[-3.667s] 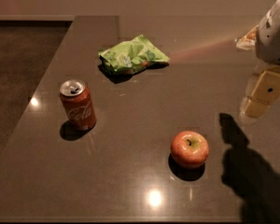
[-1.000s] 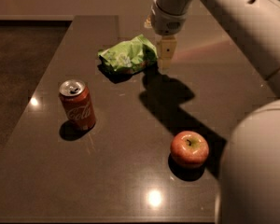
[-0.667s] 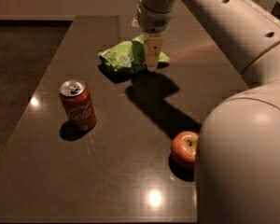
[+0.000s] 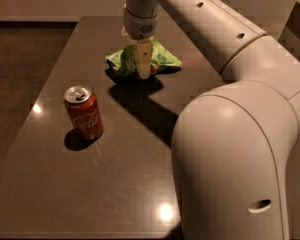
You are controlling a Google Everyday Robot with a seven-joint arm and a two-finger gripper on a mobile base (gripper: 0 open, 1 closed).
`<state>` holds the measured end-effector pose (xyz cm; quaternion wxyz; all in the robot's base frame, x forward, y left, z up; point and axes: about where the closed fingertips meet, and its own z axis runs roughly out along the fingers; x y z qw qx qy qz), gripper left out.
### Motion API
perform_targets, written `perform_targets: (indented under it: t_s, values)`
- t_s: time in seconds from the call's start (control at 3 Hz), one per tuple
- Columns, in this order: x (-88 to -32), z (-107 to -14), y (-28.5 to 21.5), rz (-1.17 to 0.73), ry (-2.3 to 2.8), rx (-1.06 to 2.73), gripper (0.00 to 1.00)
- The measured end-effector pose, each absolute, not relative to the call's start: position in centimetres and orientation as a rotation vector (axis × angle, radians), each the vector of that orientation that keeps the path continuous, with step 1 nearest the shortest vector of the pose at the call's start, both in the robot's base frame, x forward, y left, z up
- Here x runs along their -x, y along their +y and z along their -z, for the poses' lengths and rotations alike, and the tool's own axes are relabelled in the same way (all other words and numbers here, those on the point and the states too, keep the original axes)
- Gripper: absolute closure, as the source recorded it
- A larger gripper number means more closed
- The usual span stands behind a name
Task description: Move green rice chip bag near apple
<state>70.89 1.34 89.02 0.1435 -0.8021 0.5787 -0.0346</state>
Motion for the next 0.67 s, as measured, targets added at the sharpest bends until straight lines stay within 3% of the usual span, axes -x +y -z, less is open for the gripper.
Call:
perform_targets:
  t_s: [0.67]
  values:
    - [-70.46,-88.42,3.87,0.108,1.687,2.382,0.50]
